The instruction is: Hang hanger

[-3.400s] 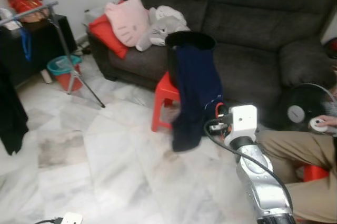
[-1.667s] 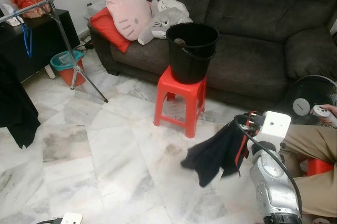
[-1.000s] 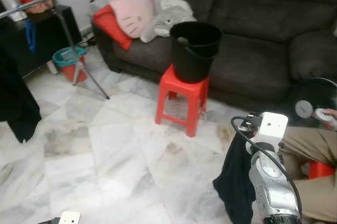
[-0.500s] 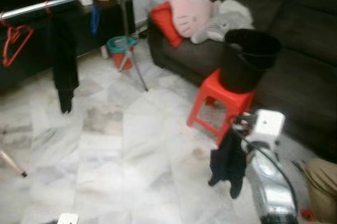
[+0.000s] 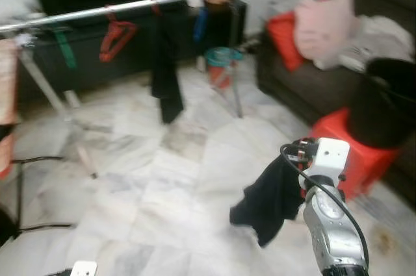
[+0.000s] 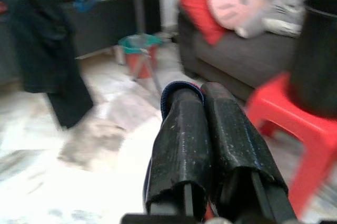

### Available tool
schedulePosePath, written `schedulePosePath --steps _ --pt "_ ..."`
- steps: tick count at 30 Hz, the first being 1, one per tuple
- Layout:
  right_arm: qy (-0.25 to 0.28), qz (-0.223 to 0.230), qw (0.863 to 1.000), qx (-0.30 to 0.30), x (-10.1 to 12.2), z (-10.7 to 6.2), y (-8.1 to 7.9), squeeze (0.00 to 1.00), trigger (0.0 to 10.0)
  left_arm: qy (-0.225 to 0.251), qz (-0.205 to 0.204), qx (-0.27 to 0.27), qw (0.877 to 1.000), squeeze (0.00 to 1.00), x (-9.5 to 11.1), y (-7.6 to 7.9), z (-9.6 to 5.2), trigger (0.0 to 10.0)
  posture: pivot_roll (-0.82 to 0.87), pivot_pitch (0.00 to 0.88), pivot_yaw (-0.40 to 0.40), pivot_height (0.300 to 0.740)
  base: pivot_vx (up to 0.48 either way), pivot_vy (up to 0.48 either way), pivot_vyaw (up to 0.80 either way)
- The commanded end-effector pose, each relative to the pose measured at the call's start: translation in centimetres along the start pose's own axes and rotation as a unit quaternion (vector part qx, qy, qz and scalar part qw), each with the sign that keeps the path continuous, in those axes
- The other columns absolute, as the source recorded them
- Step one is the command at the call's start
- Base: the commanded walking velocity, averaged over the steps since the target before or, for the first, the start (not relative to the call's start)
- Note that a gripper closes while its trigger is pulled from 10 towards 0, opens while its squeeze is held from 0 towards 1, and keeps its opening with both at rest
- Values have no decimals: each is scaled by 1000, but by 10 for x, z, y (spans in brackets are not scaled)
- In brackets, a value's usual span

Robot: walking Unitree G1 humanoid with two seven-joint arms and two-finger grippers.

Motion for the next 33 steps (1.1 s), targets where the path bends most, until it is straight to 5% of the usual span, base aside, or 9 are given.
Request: schedulePosePath --steps 1,14,16,17,19,22,26,33 --pt "5 -8 1000 -20 0 1 16 0 10000 1 -7 -1 1000 0 -4 2 -1 10000 -157 0 -10 732 0 0 800" --pt "-78 -11 995 -66 -64 -6 50 0 10000 126 -54 24 990 0 29 -1 -7 10000 -136 0 -23 732 0 0 246" --pt "-92 -12 993 -77 -75 -9 54 0 10000 254 -40 19 966 0 134 7 -7 10000 -130 0 -24 732 0 0 0" --pt "-99 -14 992 -79 -81 -10 55 0 10000 322 -8 26 946 0 189 2 -19 10000 -127 0 -25 732 0 0 0" --pt "-115 -17 990 -83 -94 -13 58 0 10000 414 41 33 909 0 251 -4 -48 10000 -118 0 -31 732 0 0 0" --pt "-133 -25 988 -78 -106 -16 56 0 10000 468 44 3 883 0 270 6 -68 10000 -105 0 -37 732 0 0 0" --pt "-128 -23 987 -92 -104 -14 62 0 10000 551 14 -45 833 0 297 31 -114 10000 -84 0 -39 732 0 0 0" --pt "-47 -33 994 -94 -64 1 65 0 10000 553 32 -75 829 0 285 61 -127 10000 -119 0 -33 732 0 0 0"
Point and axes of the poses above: a point about 5 cm out from each wrist's last joint towards the gripper, its own z axis pointing out of the wrist towards the gripper, its own x axis along the axis of the wrist's last joint, y = z × x, the point moved 6 cm from there along z, pointing out of the wrist towards the gripper, and after that the axes turned 5 degrees about -z, right-handed, at the moved point
